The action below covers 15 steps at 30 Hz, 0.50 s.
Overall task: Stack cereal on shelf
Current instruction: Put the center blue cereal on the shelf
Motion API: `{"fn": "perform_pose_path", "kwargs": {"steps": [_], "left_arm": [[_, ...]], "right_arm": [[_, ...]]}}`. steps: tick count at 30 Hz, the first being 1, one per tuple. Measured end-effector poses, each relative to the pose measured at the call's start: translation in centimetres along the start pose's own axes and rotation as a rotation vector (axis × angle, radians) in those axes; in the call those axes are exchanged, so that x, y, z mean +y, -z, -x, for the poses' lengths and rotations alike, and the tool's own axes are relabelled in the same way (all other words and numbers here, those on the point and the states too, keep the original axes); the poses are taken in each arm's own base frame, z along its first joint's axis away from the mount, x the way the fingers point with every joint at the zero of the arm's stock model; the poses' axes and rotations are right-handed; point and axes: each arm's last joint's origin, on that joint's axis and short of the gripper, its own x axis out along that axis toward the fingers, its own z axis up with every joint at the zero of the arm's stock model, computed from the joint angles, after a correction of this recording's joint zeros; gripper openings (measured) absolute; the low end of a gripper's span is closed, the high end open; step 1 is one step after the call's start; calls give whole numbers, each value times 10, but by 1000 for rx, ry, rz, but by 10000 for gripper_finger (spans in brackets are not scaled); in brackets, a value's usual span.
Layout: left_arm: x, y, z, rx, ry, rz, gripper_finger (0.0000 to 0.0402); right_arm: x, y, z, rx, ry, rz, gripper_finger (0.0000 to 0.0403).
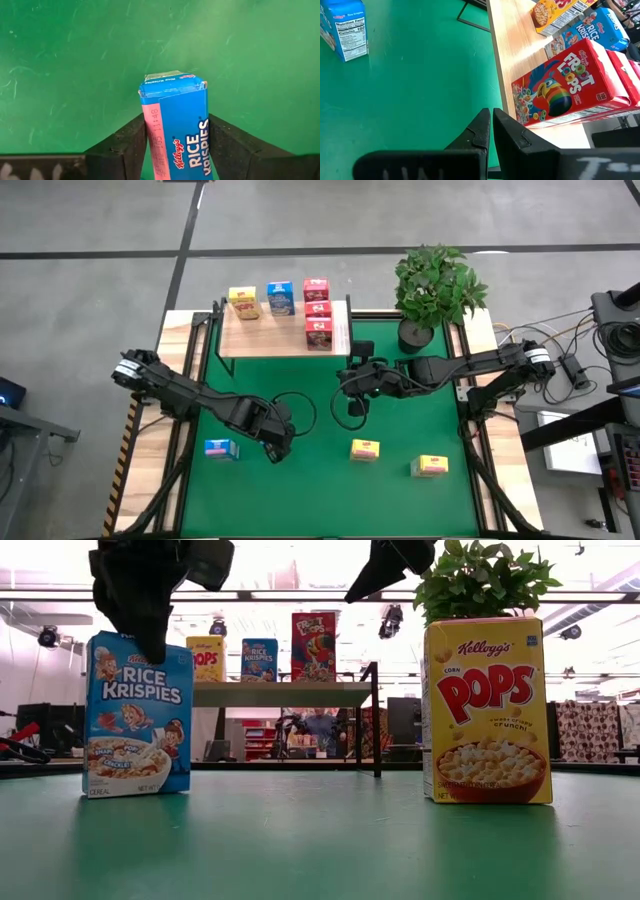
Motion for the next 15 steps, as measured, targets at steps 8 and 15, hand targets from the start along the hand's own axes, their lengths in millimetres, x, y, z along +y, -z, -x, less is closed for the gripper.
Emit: {"fn": "perform_pose_path", "kwargs": {"steps": [8, 15], "left_arm": [[-1, 1, 6, 46, 53, -101, 171], [-9, -9, 42, 21, 117, -334, 171]], "right_arm": [[1, 4, 1, 39, -11, 21, 12], [-2, 6, 7, 54, -16, 32, 12]]}}
